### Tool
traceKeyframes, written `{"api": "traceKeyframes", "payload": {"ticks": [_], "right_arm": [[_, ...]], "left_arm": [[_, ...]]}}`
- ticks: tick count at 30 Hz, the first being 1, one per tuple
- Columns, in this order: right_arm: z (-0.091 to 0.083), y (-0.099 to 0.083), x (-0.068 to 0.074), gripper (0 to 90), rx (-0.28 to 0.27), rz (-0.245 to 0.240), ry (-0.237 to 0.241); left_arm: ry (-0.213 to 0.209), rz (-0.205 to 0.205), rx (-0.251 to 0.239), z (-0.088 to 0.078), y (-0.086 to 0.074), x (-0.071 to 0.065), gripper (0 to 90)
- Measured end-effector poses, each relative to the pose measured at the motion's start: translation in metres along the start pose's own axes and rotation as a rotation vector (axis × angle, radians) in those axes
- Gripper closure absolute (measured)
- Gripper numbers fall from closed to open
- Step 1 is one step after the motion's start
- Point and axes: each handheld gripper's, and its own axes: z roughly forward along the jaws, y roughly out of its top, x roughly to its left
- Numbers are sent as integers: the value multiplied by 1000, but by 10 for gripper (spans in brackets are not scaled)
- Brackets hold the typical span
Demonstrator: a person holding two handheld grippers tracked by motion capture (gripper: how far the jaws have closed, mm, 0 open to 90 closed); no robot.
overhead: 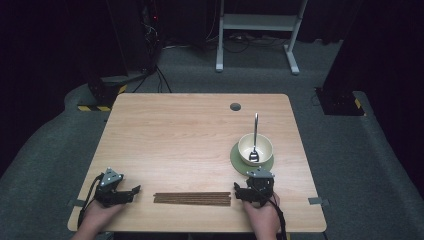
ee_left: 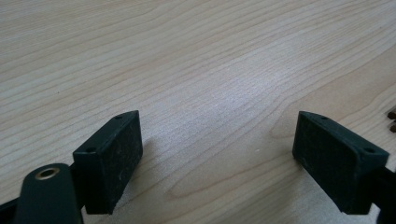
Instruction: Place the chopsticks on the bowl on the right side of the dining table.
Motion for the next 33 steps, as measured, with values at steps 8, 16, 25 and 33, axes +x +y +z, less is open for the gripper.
{"api": "traceKeyframes", "payload": {"ticks": [8,16,25,33], "right_arm": [[-1,-1,-3,127,-6,6,-1],[-6,-1,-8,134,-12,16,39],[-17,1,0,147,-58,-34,53],[-23,10,6,214,-76,-27,96]], "left_arm": [[-15,4,9,1,1,0,126],[-7,1,2,1,1,2,142],[1,-5,4,1,1,1,137],[2,-4,5,1,1,1,133]]}}
